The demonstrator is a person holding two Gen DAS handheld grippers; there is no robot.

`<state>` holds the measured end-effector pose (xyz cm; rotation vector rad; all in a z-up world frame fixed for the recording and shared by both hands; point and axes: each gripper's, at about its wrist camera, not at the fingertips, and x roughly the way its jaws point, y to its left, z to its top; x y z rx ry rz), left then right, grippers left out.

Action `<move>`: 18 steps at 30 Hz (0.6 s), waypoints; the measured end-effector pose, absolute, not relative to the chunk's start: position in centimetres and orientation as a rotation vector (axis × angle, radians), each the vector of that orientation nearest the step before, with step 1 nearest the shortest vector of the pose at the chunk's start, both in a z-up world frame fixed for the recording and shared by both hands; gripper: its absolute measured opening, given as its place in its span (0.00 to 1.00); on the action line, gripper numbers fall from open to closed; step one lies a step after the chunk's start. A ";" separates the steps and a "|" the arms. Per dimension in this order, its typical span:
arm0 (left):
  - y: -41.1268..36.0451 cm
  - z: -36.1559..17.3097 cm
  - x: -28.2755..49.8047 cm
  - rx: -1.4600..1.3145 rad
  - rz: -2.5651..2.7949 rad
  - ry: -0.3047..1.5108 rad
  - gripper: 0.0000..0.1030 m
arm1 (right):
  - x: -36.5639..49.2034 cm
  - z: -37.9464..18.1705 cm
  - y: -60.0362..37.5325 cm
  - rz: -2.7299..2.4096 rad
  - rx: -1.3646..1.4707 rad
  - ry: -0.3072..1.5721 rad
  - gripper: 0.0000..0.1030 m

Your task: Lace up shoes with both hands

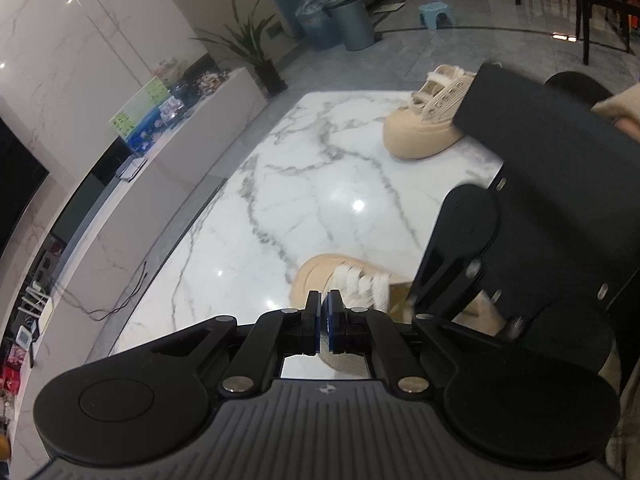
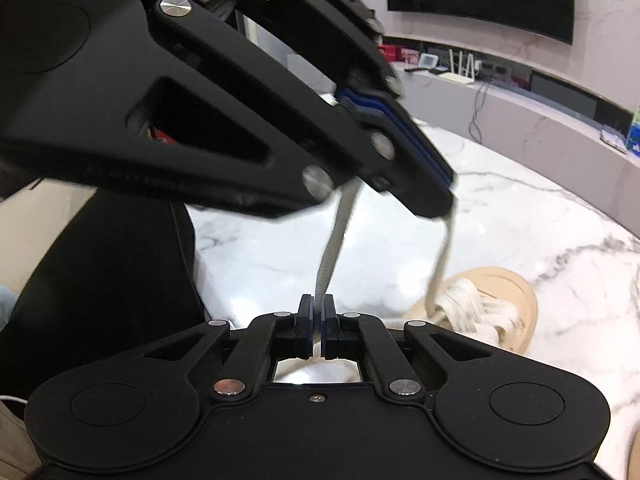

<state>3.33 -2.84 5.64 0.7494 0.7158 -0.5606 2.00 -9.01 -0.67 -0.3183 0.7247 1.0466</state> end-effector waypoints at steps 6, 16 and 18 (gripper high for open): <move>-1.7 3.8 3.4 0.738 -0.525 0.785 0.02 | 2.1 0.6 -11.1 0.948 -0.342 0.690 0.01; -1.1 0.4 3.1 0.612 -0.500 0.862 0.04 | 3.9 -0.6 -11.2 0.833 -0.468 0.620 0.01; -0.9 0.5 2.8 0.600 -0.501 0.861 0.05 | 3.5 -0.1 -10.6 0.816 -0.524 0.594 0.01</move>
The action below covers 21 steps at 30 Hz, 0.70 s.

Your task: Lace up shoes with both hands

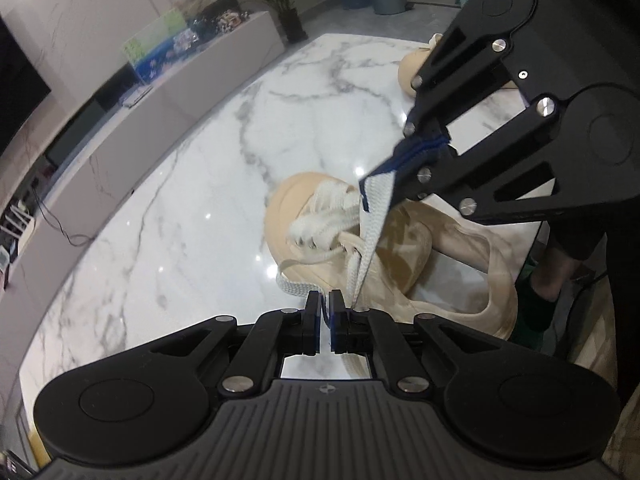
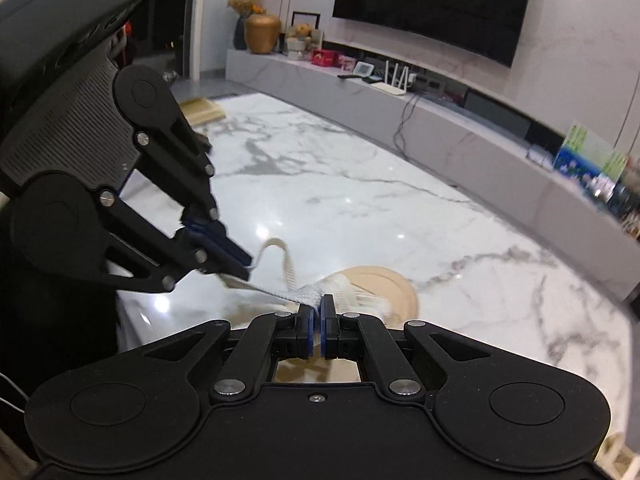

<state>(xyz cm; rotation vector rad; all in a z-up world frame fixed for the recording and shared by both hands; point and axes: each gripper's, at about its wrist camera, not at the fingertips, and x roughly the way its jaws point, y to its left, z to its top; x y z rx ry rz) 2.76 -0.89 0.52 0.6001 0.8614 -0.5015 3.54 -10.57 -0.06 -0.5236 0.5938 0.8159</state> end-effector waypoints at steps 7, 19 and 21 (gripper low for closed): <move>-0.5 2.0 0.7 0.613 -0.546 0.828 0.23 | 5.1 0.1 -9.9 0.801 -0.581 0.599 0.01; -2.3 3.2 0.4 0.637 -0.593 0.740 0.35 | 4.1 0.6 -10.5 0.808 -0.603 0.609 0.01; -2.9 2.9 0.4 0.663 -0.627 0.734 0.35 | 4.0 0.6 -10.5 0.811 -0.612 0.606 0.01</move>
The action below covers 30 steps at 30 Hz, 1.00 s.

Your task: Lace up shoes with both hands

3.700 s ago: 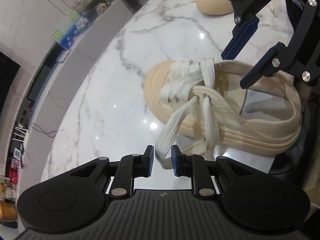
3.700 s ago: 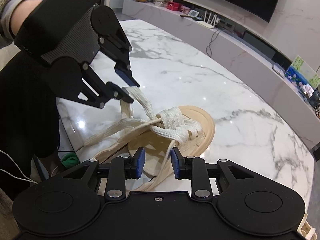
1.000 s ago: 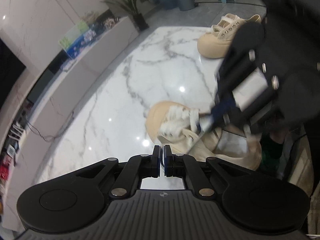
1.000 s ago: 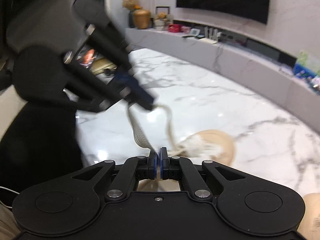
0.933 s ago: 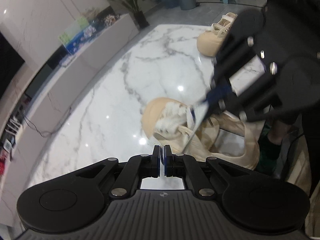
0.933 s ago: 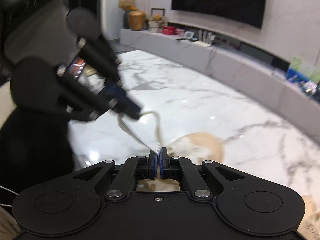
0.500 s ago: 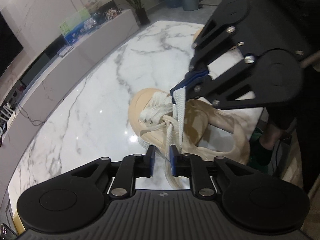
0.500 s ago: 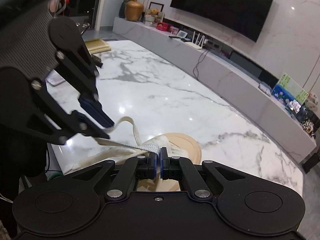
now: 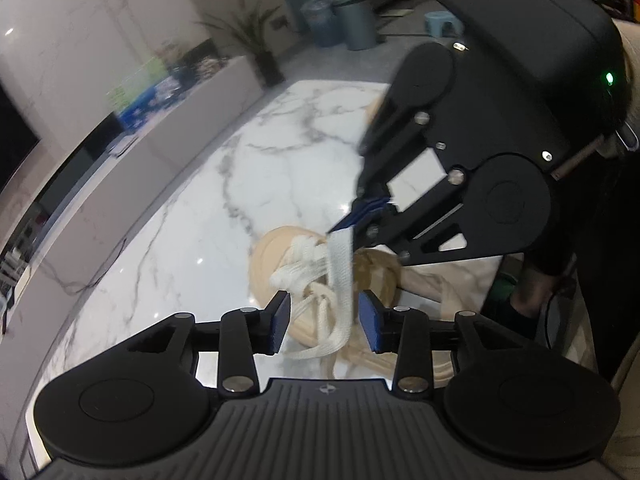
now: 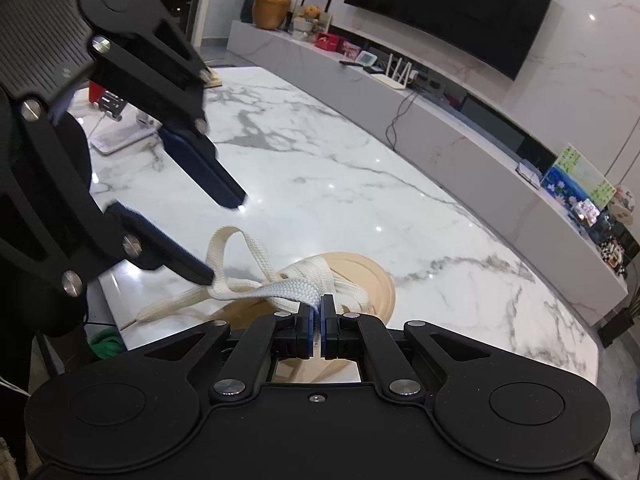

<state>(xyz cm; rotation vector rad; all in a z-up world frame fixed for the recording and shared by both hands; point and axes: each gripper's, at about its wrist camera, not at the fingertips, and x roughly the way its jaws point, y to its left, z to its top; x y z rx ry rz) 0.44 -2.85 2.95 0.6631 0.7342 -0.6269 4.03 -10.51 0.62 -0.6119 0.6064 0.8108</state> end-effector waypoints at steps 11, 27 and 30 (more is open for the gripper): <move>-5.4 1.3 1.5 0.740 -0.693 0.705 0.30 | 4.0 0.5 -10.7 0.822 -0.631 0.612 0.01; -6.1 0.1 4.0 0.742 -0.709 0.758 0.06 | 4.7 0.0 -11.1 0.844 -0.622 0.612 0.02; -5.7 0.4 4.1 0.746 -0.703 0.765 0.06 | 4.8 -0.1 -11.2 0.842 -0.617 0.611 0.03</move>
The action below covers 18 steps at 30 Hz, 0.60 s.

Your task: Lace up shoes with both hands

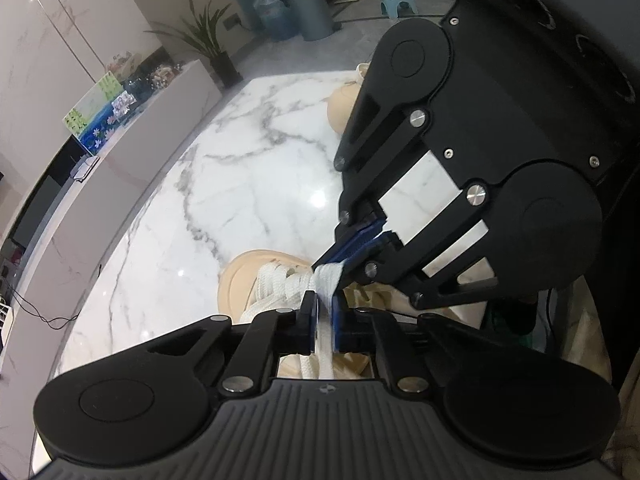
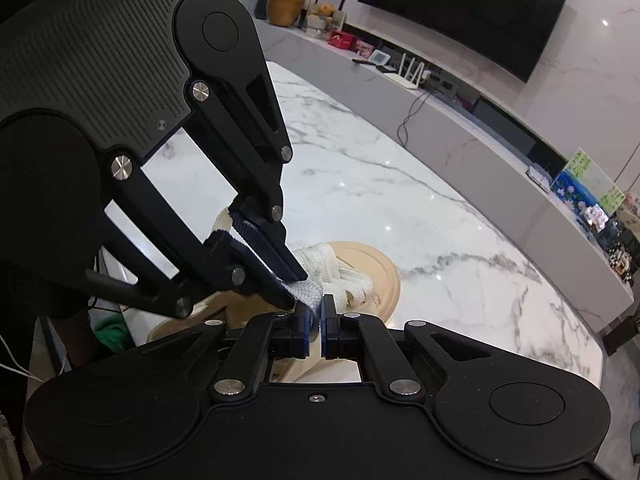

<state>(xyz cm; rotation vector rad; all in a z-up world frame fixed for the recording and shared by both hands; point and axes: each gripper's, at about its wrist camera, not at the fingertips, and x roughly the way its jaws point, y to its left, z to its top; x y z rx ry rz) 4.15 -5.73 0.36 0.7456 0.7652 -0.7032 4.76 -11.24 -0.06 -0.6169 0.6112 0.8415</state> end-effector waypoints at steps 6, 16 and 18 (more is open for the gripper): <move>-4.6 0.5 4.2 0.753 -0.647 0.792 0.05 | 4.5 0.2 -11.6 0.833 -0.615 0.608 0.07; -3.3 0.4 4.0 0.761 -0.593 0.834 0.02 | 3.9 0.1 -11.9 0.819 -0.617 0.613 0.19; -2.9 0.3 3.8 0.766 -0.581 0.847 0.02 | 3.9 0.1 -12.1 0.815 -0.613 0.618 0.19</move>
